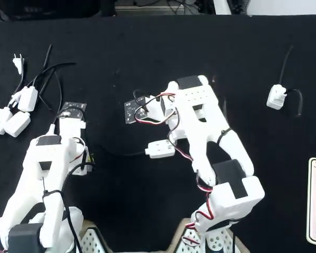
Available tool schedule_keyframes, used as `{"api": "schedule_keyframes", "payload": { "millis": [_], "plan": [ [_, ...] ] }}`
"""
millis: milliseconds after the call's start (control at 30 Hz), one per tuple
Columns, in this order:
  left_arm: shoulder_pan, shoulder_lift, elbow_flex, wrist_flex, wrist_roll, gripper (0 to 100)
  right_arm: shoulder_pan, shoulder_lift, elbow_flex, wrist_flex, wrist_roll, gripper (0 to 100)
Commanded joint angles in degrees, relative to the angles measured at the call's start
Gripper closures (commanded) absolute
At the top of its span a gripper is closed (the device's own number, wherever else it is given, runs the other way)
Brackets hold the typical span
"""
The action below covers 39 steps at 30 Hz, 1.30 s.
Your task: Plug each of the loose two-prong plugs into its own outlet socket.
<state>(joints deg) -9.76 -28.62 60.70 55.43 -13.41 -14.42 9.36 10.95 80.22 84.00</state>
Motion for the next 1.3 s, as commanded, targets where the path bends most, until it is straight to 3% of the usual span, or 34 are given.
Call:
{"api": "schedule_keyframes", "payload": {
  "millis": [0,733,1267],
  "plan": [
    [-0.4,-1.49,-0.22,-0.35,-0.26,81,1.49,-2.24,0.04,0.44,2.02,98.8],
    [-0.4,-1.49,-0.22,-0.35,-0.26,81,2.73,-2.95,1.89,0.26,1.49,98.8],
    [-0.4,-1.49,-0.31,-0.35,-0.26,81,-4.75,-13.14,11.74,-4.66,-14.51,98.8]
  ]
}}
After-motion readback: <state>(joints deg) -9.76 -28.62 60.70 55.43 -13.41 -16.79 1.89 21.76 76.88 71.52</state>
